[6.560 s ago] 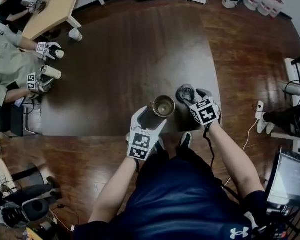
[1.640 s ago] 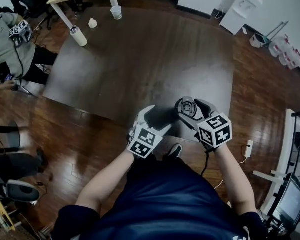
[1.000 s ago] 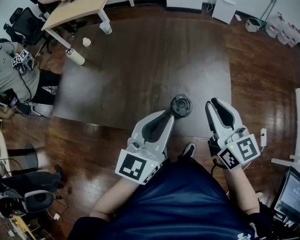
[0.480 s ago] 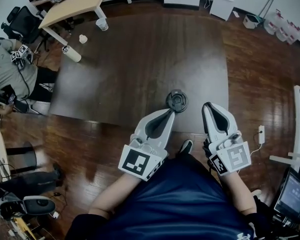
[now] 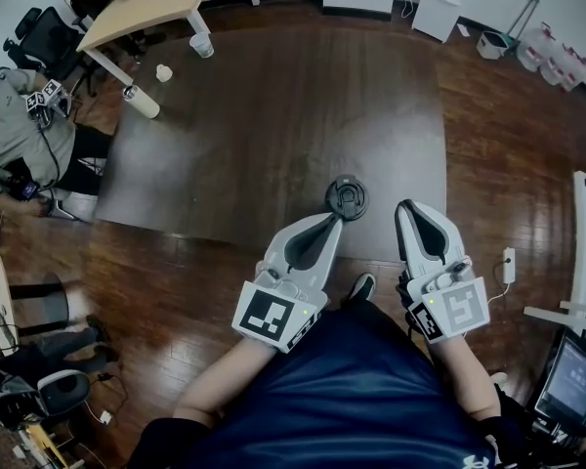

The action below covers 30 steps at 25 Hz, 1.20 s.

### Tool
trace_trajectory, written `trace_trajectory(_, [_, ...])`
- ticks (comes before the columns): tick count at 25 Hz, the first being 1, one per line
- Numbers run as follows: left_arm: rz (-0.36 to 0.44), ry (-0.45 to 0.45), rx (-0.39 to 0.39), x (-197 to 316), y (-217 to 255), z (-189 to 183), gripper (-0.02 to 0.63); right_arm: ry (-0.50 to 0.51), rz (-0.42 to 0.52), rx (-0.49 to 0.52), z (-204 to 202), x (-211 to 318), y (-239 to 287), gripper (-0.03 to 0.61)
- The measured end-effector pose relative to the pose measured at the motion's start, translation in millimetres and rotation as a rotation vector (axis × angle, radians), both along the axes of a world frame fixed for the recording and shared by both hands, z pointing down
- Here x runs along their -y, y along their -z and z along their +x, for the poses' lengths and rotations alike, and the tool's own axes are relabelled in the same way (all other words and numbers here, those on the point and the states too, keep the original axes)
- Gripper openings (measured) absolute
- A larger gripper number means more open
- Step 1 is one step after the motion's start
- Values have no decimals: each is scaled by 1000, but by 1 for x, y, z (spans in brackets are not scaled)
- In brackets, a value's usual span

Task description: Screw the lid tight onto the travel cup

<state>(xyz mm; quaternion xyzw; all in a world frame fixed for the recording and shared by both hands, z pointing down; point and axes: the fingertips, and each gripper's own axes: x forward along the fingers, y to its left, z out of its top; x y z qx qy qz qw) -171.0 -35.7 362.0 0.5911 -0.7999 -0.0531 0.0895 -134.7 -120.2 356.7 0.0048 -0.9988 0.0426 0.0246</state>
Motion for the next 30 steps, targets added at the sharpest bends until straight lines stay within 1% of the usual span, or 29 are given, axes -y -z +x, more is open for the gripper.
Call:
trace_trajectory(17, [6, 17, 1, -3, 1, -1, 5, 19, 25, -3, 1, -6, 1, 25])
trace_trajectory(30, [5, 14, 2, -2, -1, -3, 5, 21, 21, -11, -2, -6, -2, 25])
